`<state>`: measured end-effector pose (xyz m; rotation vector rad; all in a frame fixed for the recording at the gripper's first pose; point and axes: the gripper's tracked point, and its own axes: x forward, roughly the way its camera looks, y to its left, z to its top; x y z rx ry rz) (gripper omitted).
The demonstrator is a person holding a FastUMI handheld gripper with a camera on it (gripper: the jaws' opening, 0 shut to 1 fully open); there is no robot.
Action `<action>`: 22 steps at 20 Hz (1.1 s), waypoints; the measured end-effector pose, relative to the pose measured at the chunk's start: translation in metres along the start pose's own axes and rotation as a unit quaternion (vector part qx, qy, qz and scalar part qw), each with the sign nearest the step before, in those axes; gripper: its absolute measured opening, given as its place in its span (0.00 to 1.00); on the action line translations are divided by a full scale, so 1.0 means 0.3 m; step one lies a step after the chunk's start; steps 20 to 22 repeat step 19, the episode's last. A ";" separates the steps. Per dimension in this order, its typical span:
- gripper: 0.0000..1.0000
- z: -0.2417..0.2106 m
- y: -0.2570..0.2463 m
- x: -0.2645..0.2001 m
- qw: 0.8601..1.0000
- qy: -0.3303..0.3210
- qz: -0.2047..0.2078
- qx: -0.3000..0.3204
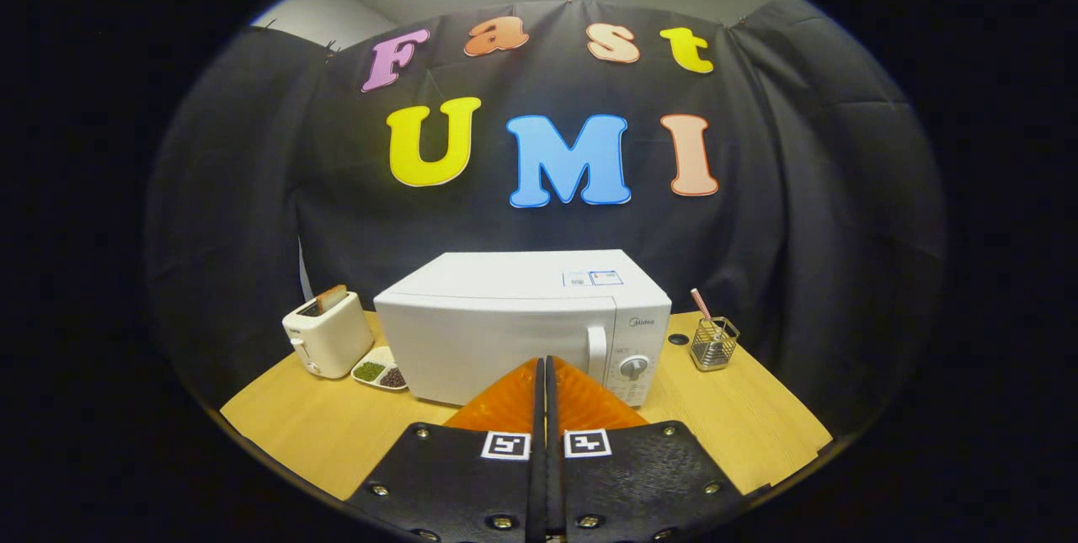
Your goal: Open the microwave, put the food inside, and close the microwave door.
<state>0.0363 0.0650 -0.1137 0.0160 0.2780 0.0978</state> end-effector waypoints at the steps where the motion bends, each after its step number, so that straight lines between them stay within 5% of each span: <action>1: 0.01 0.010 0.005 -0.038 1.000 -0.006 0.001 -0.003; 7: 0.06 0.063 0.048 -0.190 0.999 -0.050 0.019 0.005; 8: 0.18 0.066 0.065 -0.209 0.998 -0.052 0.029 0.009; 11: 0.90 0.077 0.070 -0.236 0.998 -0.060 0.033 0.003; 12: 0.97 0.081 0.070 -0.241 0.997 -0.064 0.031 0.001; 22: 0.98 0.094 0.049 -0.235 0.997 -0.071 0.024 0.005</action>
